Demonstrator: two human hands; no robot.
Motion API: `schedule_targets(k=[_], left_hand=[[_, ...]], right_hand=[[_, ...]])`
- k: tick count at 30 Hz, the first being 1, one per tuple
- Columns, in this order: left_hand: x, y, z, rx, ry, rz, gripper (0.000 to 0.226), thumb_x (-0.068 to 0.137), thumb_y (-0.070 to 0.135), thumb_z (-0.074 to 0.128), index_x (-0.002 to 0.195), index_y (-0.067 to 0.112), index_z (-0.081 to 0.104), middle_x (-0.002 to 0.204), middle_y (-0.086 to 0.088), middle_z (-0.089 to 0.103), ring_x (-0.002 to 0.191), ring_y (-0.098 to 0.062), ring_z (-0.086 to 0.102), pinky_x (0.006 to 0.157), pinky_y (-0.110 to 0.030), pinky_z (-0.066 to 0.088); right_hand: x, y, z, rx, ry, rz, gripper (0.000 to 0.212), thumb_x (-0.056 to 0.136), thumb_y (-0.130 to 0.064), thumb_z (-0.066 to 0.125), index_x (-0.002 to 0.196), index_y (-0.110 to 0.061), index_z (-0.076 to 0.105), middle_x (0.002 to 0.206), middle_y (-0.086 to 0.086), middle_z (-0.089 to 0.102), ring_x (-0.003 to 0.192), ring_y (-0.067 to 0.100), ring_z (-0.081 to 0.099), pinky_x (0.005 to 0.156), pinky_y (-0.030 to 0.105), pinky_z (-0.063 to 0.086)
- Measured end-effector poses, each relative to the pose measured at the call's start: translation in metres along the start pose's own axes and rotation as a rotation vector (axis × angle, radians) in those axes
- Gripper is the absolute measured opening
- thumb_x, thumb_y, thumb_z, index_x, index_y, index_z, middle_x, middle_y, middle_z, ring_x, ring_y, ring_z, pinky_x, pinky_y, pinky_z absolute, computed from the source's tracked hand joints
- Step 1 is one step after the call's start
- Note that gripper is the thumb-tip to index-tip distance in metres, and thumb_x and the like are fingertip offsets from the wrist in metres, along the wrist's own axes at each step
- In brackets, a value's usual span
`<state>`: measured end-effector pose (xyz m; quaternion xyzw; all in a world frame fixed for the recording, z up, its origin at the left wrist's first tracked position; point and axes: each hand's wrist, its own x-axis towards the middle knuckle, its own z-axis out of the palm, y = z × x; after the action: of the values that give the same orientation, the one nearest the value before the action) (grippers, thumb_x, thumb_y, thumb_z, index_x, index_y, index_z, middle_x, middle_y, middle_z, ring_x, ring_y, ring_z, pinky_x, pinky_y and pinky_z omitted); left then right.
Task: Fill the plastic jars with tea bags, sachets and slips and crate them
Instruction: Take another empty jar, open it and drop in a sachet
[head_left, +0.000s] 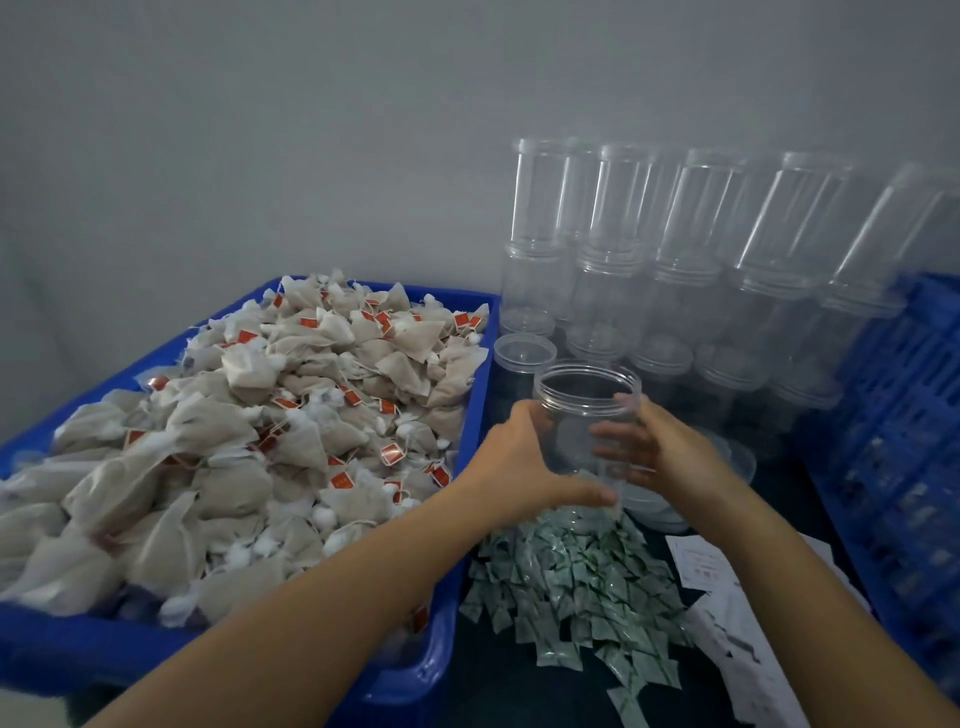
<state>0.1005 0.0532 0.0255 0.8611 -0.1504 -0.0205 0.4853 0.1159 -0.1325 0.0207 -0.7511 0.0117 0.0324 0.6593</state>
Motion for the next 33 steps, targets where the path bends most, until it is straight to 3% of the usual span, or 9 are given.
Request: schedule_targets(k=[3, 6, 9, 11, 13, 17, 23, 28, 33], left_hand=[[-0.009, 0.009, -0.012, -0.010, -0.091, 0.011, 0.083, 0.057, 0.047, 0.088, 0.123, 0.024, 0.043, 0.114, 0.021, 0.056, 0.104, 0.001, 0.055, 0.082, -0.011, 0.046], [-0.023, 0.015, -0.016, -0.037, -0.144, 0.108, 0.056, 0.061, 0.027, 0.089, 0.104, 0.032, 0.053, 0.103, 0.020, 0.064, 0.093, 0.006, 0.061, 0.076, -0.010, 0.050], [-0.038, 0.015, -0.030, 0.077, -0.239, 0.078, 0.064, 0.062, 0.034, 0.088, 0.105, 0.046, 0.042, 0.106, 0.031, 0.051, 0.098, 0.022, 0.050, 0.074, -0.001, 0.043], [-0.048, 0.011, -0.051, 0.263, -0.281, 0.018, 0.075, 0.063, 0.045, 0.084, 0.124, 0.040, 0.039, 0.119, 0.026, 0.049, 0.112, 0.013, 0.047, 0.085, -0.007, 0.042], [-0.054, 0.004, -0.080, 0.436, -0.199, -0.029, 0.090, 0.067, 0.046, 0.080, 0.141, 0.030, 0.030, 0.135, 0.011, 0.047, 0.118, -0.002, 0.045, 0.094, -0.021, 0.041], [-0.061, -0.018, -0.126, 0.767, 0.093, -0.061, 0.069, 0.081, 0.031, 0.071, 0.140, 0.026, 0.036, 0.139, 0.003, 0.046, 0.123, -0.011, 0.045, 0.095, -0.026, 0.039], [-0.063, -0.058, -0.136, 1.297, 0.030, -0.283, 0.047, 0.091, 0.022, 0.054, 0.137, 0.020, 0.042, 0.139, -0.009, 0.041, 0.129, -0.027, 0.037, 0.103, -0.038, 0.040], [-0.063, -0.064, -0.133, 1.365, 0.162, -0.295, 0.028, 0.090, 0.015, 0.059, 0.118, 0.017, 0.055, 0.123, -0.009, 0.051, 0.118, -0.026, 0.046, 0.090, -0.034, 0.048], [-0.063, -0.061, -0.139, 1.294, 0.269, -0.220, 0.021, 0.090, 0.010, 0.058, 0.111, 0.014, 0.061, 0.105, -0.007, 0.062, 0.097, -0.023, 0.058, 0.076, -0.032, 0.050]], right_hand=[[-0.022, -0.003, 0.003, 0.020, -0.102, -0.065, 0.042, 0.078, -0.066, 0.057, 0.116, -0.048, 0.055, 0.116, -0.009, 0.070, 0.099, 0.007, 0.072, 0.080, 0.028, 0.055], [-0.037, 0.004, 0.015, -0.064, -0.203, -0.112, 0.080, 0.059, -0.055, 0.090, 0.123, -0.049, 0.043, 0.121, -0.015, 0.062, 0.104, 0.004, 0.067, 0.076, 0.023, 0.055], [-0.049, 0.013, 0.032, -0.018, -0.202, -0.151, 0.089, 0.048, -0.047, 0.089, 0.123, -0.049, 0.039, 0.126, -0.010, 0.058, 0.111, 0.005, 0.062, 0.078, 0.022, 0.054], [-0.059, 0.021, 0.044, -0.002, -0.215, -0.173, 0.098, 0.044, -0.052, 0.093, 0.124, -0.053, 0.037, 0.127, -0.013, 0.057, 0.115, 0.005, 0.060, 0.081, 0.023, 0.054], [-0.069, 0.033, 0.053, -0.004, -0.233, -0.182, 0.103, 0.038, -0.055, 0.093, 0.123, -0.060, 0.036, 0.128, -0.017, 0.056, 0.115, 0.002, 0.059, 0.086, 0.025, 0.055], [-0.086, 0.057, 0.069, -0.011, -0.279, -0.217, 0.096, 0.036, -0.061, 0.094, 0.111, -0.080, 0.037, 0.117, -0.036, 0.058, 0.112, -0.009, 0.059, 0.085, 0.014, 0.052], [-0.100, 0.084, 0.078, -0.017, -0.220, -0.275, 0.106, 0.033, -0.065, 0.094, 0.119, -0.078, 0.035, 0.119, -0.034, 0.058, 0.115, -0.009, 0.057, 0.086, 0.011, 0.050], [-0.107, 0.106, 0.081, -0.035, -0.232, -0.290, 0.109, 0.041, -0.056, 0.096, 0.126, -0.077, 0.030, 0.121, -0.034, 0.054, 0.120, -0.010, 0.052, 0.093, 0.015, 0.050], [-0.111, 0.116, 0.085, -0.038, -0.224, -0.310, 0.102, 0.047, -0.044, 0.096, 0.123, -0.075, 0.034, 0.122, -0.036, 0.051, 0.120, -0.012, 0.050, 0.086, 0.004, 0.046]])
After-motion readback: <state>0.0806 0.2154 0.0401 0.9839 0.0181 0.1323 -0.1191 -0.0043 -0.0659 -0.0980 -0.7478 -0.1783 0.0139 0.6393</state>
